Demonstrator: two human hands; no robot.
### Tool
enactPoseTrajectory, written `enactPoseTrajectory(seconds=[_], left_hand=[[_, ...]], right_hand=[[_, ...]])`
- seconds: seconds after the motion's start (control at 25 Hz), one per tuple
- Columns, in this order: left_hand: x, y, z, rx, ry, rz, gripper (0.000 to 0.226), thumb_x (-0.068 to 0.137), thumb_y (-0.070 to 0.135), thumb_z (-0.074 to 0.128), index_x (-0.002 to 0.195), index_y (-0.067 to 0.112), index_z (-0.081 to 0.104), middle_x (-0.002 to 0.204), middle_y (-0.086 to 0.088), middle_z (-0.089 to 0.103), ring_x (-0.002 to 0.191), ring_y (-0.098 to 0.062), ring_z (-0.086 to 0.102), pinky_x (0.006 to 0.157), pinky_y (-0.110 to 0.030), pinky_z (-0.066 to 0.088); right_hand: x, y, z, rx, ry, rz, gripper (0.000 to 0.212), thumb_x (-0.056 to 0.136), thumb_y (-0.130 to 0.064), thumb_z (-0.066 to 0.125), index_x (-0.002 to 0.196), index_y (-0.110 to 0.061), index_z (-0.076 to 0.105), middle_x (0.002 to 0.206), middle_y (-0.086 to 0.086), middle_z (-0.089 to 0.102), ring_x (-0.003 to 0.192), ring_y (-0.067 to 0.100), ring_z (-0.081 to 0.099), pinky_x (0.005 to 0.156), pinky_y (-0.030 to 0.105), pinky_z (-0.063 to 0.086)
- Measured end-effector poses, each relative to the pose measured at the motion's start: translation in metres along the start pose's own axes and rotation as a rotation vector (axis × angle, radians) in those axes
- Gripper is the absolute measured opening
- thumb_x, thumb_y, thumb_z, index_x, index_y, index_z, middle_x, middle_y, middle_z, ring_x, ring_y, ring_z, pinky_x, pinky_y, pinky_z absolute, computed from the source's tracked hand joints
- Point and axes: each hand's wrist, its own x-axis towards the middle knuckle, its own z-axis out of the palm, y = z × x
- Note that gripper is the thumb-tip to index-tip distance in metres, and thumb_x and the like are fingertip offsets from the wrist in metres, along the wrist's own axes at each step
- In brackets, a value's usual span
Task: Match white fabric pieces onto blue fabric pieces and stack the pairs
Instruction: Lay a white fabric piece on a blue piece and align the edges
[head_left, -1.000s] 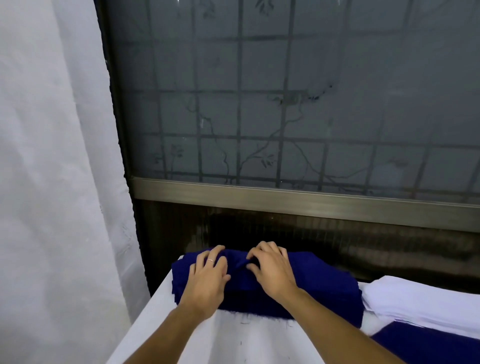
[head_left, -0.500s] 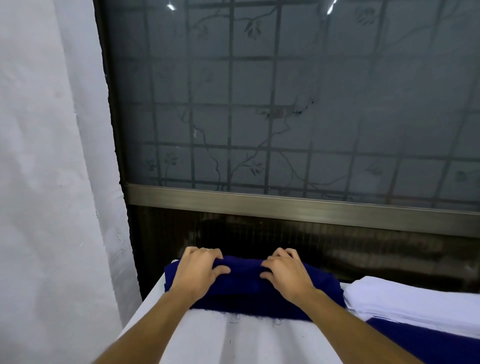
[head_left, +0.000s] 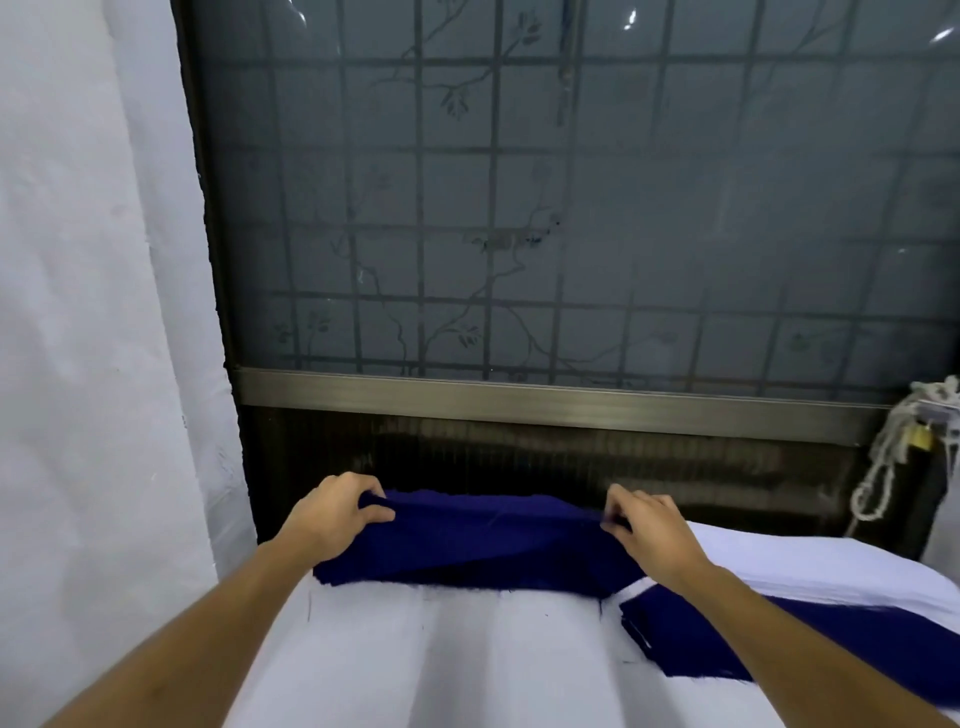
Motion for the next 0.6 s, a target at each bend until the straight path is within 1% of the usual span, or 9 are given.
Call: enactPoseTrajectory(seconds=[0.12, 0.2, 0.24, 0.28, 0.36, 0.44, 0.48, 0.52, 0.6], left_hand=[[-0.02, 0.014, 0.006, -0.094, 0.038, -0.014, 0.011, 0.102, 0.03, 0.056, 0.108, 0.034, 0.064, 0.104, 0.012, 0.066, 0.093, -0.01, 0.065, 0.086, -0.029, 0.059], [-0.036, 0.026, 0.017, -0.152, 0.047, -0.025, 0.013, 0.104, 0.03, 0.052, 0.105, 0.032, 0.065, 0.103, 0.011, 0.067, 0.094, -0.011, 0.066, 0.087, -0.03, 0.058], [-0.045, 0.033, 0.025, -0.182, 0.051, -0.027, 0.015, 0.104, 0.031, 0.051, 0.104, 0.028, 0.065, 0.103, 0.008, 0.067, 0.095, -0.013, 0.066, 0.085, -0.03, 0.058], [-0.053, 0.039, 0.032, -0.205, 0.056, -0.028, 0.017, 0.104, 0.032, 0.051, 0.102, 0.024, 0.065, 0.102, 0.005, 0.067, 0.095, -0.015, 0.067, 0.081, -0.029, 0.058], [-0.066, 0.052, 0.048, -0.248, 0.069, -0.042, 0.019, 0.103, 0.033, 0.052, 0.096, 0.019, 0.062, 0.099, -0.001, 0.067, 0.09, -0.019, 0.067, 0.064, -0.024, 0.054], [-0.078, 0.065, 0.064, -0.297, 0.079, -0.091, 0.021, 0.102, 0.035, 0.056, 0.093, 0.017, 0.061, 0.096, -0.003, 0.067, 0.083, -0.021, 0.066, 0.049, -0.023, 0.05], [-0.084, 0.069, 0.07, -0.303, 0.092, -0.105, 0.022, 0.1, 0.036, 0.059, 0.092, 0.016, 0.062, 0.093, -0.004, 0.068, 0.08, -0.021, 0.066, 0.047, -0.024, 0.049], [-0.089, 0.071, 0.076, -0.3, 0.106, -0.103, 0.022, 0.098, 0.035, 0.062, 0.09, 0.014, 0.064, 0.091, -0.005, 0.069, 0.079, -0.021, 0.066, 0.05, -0.025, 0.05], [-0.096, 0.072, 0.09, -0.343, 0.1, -0.095, 0.021, 0.098, 0.027, 0.064, 0.085, 0.011, 0.068, 0.089, -0.006, 0.071, 0.083, -0.021, 0.067, 0.066, -0.029, 0.055]], right_hand=[[-0.033, 0.029, -0.02, 0.171, 0.041, 0.117, 0.007, 0.099, -0.026, 0.061, 0.1, -0.031, 0.058, 0.095, -0.011, 0.067, 0.087, 0.009, 0.063, 0.077, 0.026, 0.055], [-0.057, 0.046, -0.031, 0.288, 0.055, 0.177, 0.007, 0.099, -0.023, 0.061, 0.102, -0.028, 0.064, 0.096, -0.011, 0.069, 0.089, 0.009, 0.065, 0.075, 0.023, 0.054], [-0.068, 0.054, -0.035, 0.34, 0.064, 0.202, 0.006, 0.1, -0.023, 0.061, 0.101, -0.025, 0.066, 0.096, -0.009, 0.07, 0.09, 0.011, 0.065, 0.076, 0.024, 0.054], [-0.079, 0.06, -0.036, 0.386, 0.07, 0.23, 0.008, 0.1, -0.022, 0.06, 0.098, -0.021, 0.068, 0.094, -0.006, 0.071, 0.089, 0.012, 0.066, 0.076, 0.027, 0.055], [-0.102, 0.071, -0.038, 0.473, 0.085, 0.289, 0.014, 0.101, -0.02, 0.058, 0.092, -0.015, 0.067, 0.088, 0.0, 0.072, 0.085, 0.016, 0.067, 0.078, 0.035, 0.055], [-0.127, 0.083, -0.039, 0.552, 0.101, 0.33, 0.016, 0.102, -0.02, 0.057, 0.091, -0.012, 0.066, 0.088, 0.004, 0.072, 0.086, 0.019, 0.068, 0.079, 0.038, 0.055], [-0.138, 0.088, -0.038, 0.592, 0.109, 0.347, 0.015, 0.101, -0.019, 0.058, 0.091, -0.011, 0.066, 0.089, 0.005, 0.072, 0.088, 0.02, 0.068, 0.08, 0.039, 0.056], [-0.148, 0.094, -0.036, 0.623, 0.12, 0.366, 0.015, 0.1, -0.019, 0.06, 0.091, -0.01, 0.066, 0.091, 0.006, 0.072, 0.089, 0.021, 0.069, 0.081, 0.04, 0.057], [-0.168, 0.105, -0.031, 0.65, 0.144, 0.421, 0.011, 0.096, -0.02, 0.067, 0.091, -0.01, 0.068, 0.092, 0.005, 0.073, 0.091, 0.021, 0.069, 0.082, 0.039, 0.058]])
